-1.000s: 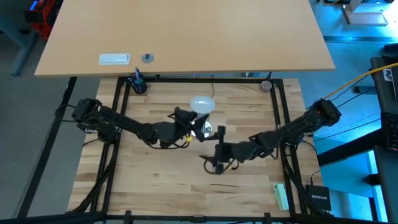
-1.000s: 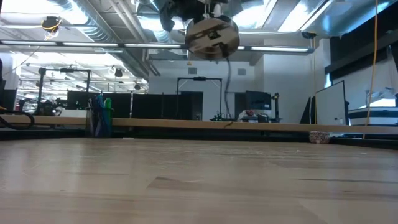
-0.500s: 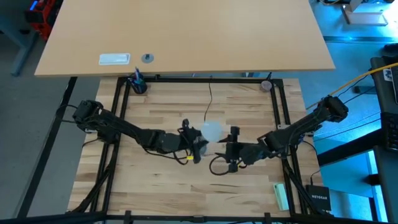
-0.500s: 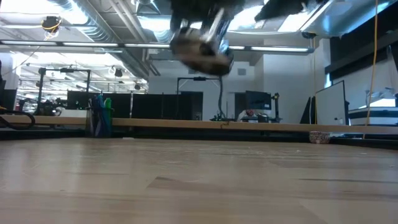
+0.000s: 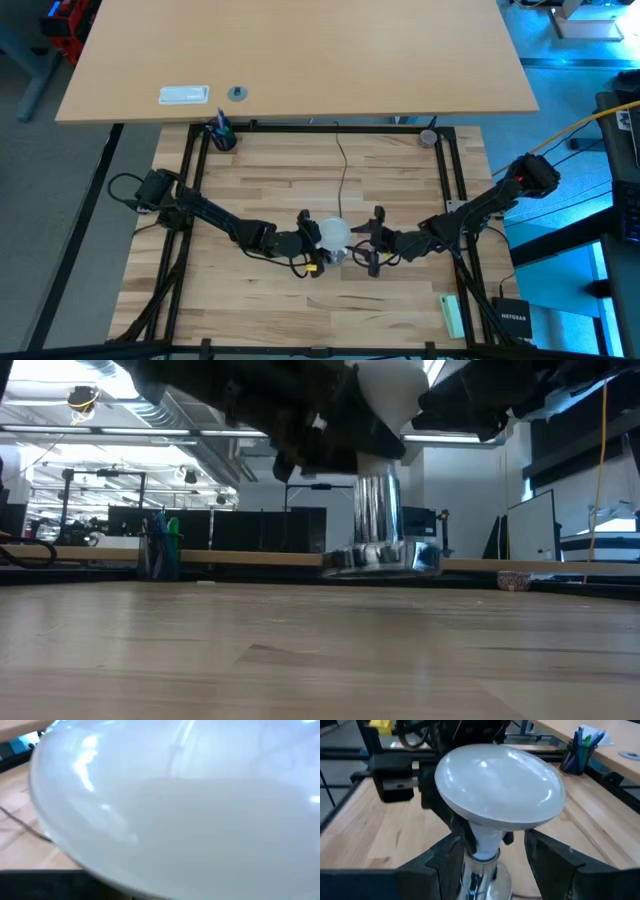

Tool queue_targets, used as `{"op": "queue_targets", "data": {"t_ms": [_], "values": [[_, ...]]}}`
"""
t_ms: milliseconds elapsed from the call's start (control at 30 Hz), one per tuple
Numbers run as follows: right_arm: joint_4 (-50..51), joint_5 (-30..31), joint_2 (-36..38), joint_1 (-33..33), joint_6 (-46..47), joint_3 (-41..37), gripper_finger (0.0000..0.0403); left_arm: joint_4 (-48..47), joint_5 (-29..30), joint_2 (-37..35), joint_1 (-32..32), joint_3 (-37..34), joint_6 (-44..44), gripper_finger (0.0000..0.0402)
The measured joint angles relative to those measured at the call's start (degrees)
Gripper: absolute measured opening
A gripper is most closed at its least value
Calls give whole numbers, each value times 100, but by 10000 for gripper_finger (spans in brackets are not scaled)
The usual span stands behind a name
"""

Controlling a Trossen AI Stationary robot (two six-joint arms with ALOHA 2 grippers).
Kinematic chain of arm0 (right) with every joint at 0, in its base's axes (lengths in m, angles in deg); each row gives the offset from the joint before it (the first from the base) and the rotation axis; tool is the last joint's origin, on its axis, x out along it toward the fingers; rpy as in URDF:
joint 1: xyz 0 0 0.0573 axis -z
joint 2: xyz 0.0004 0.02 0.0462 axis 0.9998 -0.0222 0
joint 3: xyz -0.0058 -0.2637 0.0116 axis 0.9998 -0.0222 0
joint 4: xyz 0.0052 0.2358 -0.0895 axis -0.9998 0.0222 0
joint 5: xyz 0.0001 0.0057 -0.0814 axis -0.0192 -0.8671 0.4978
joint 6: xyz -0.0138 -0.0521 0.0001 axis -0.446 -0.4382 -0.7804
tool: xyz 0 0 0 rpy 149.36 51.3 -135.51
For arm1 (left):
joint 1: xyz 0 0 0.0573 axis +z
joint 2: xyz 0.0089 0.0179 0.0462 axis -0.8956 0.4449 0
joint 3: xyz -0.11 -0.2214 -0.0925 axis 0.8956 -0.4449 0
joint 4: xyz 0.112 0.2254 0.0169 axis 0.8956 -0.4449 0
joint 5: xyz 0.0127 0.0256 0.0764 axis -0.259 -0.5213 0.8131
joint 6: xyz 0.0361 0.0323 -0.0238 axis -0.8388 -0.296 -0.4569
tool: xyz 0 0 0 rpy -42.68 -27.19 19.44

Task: Screw lightbulb
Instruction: Remove the lightbulb from the lamp

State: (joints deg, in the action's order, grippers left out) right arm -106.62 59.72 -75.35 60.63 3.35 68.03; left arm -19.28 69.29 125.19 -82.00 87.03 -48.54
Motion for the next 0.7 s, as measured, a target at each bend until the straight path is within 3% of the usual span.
{"op": "queue_targets", "data": {"t_ms": [333,500,700], "values": [[268,-34,-13,120,-60,0,206,-166,-110,42,35,2,-100,179],[388,-44,-17,112,17,0,207,-1054,-303,-22,57,4,389,214],[668,-367,83,111,32,2,207,-2443,-461,-640,-84,11,900,261]]}}
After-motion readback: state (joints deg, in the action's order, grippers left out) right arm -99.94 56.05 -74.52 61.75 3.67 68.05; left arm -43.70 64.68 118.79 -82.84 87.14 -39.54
